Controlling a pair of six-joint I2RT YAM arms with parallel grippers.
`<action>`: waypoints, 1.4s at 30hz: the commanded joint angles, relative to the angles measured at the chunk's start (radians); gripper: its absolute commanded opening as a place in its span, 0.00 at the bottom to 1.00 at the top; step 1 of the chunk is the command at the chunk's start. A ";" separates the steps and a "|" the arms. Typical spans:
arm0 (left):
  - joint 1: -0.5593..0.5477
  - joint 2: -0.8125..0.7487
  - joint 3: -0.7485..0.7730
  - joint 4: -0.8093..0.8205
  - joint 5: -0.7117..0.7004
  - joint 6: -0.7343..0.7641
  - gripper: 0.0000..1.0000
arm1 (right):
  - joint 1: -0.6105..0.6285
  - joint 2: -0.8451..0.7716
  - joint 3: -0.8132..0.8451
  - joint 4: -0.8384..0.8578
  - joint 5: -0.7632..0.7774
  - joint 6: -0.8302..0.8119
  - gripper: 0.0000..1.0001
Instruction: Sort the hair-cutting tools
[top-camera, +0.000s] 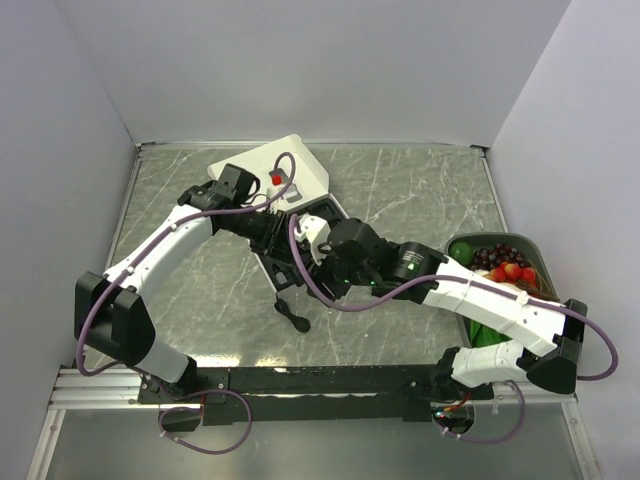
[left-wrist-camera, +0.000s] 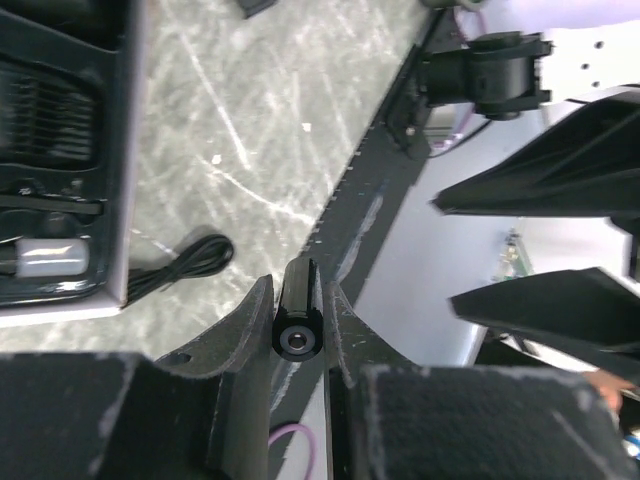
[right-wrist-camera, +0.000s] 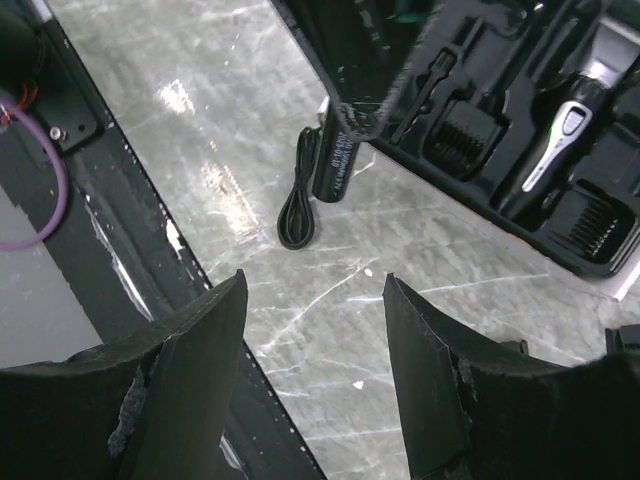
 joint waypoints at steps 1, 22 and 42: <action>-0.004 -0.040 0.019 0.028 0.114 -0.030 0.01 | 0.024 -0.004 -0.008 0.079 0.024 -0.007 0.65; -0.004 -0.112 -0.043 0.116 0.210 -0.106 0.01 | 0.072 0.072 0.034 0.153 0.070 0.073 0.47; -0.002 -0.121 -0.037 0.111 0.243 -0.099 0.01 | 0.072 0.093 0.053 0.159 0.133 0.064 0.16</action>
